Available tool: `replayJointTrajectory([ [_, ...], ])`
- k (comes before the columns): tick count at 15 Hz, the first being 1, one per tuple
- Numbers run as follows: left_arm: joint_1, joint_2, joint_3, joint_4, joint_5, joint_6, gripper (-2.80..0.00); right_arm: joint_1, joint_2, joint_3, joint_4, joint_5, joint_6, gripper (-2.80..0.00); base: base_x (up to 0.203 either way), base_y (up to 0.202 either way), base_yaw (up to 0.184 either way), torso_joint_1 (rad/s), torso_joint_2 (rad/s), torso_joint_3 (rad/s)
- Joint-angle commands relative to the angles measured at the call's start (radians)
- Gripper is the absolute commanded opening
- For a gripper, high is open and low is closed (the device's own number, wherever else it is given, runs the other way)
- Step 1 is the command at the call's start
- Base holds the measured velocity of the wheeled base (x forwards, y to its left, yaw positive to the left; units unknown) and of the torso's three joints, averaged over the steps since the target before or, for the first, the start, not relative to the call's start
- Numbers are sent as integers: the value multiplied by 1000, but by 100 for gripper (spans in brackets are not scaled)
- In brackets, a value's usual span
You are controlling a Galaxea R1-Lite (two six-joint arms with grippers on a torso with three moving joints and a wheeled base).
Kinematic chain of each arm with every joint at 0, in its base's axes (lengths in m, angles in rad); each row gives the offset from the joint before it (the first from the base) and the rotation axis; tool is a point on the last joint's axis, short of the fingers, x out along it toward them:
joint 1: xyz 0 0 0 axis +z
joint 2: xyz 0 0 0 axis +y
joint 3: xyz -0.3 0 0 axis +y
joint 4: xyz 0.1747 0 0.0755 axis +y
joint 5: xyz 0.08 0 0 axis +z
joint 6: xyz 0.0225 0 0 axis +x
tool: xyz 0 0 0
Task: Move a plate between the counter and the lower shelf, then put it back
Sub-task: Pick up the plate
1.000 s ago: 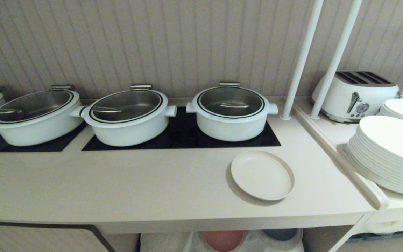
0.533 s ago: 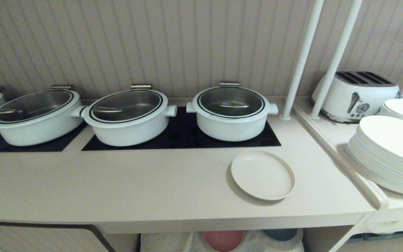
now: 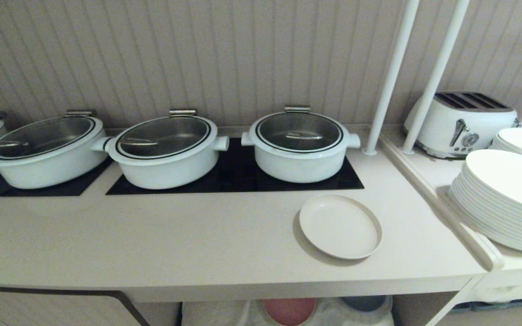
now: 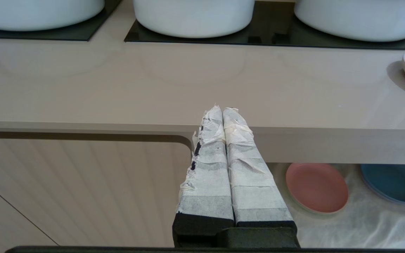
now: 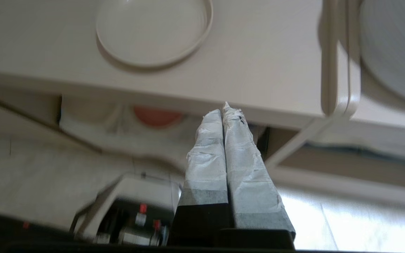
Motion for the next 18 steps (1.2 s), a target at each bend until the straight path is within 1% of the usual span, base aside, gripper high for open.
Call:
replayJointTrajectory([
  [1, 0, 0, 0, 0, 0, -1, -280, 1, 163, -129, 147, 2, -5, -280, 0, 0, 0, 0, 0, 0],
  [3, 0, 0, 0, 0, 0, -1, -280, 1, 254, -249, 345, 3, -29, -280, 0, 0, 0, 0, 0, 0],
  [4, 0, 0, 0, 0, 0, -1, -280, 0, 304, -304, 457, 3, -73, -280, 0, 0, 0, 0, 0, 0],
  [5, 0, 0, 0, 0, 0, -1, -280, 0, 343, -354, 540, 3, -118, -280, 0, 0, 0, 0, 0, 0],
  [6, 0, 0, 0, 0, 0, -1, -280, 0, 387, -394, 585, 3, -149, -280, 0, 0, 0, 0, 0, 0],
  [8, 0, 0, 0, 0, 0, -1, -280, 1, 489, -453, 618, 2, -188, -280, 0, 0, 0, 0, 0, 0],
  [10, 0, 0, 0, 0, 0, -1, -280, 17, 572, -487, 624, -1, -200, -280, 0, 0, 0, 0, 0, 0],
  [13, 0, 0, 0, 0, 0, -1, -280, 48, 674, -524, 621, -3, -202, -280, 0, 0, 0, 0, 0, 0],
  [16, 0, 0, 0, 0, 0, -1, -280, 78, 783, -619, 621, -2, -200, -280, 0, 0, 0, 0, 0, 0],
  [18, 0, 0, 0, 0, 0, -1, -280, 90, 870, -674, 615, -2, -177, -280, 0, 0, 0, 0, 0, 0],
])
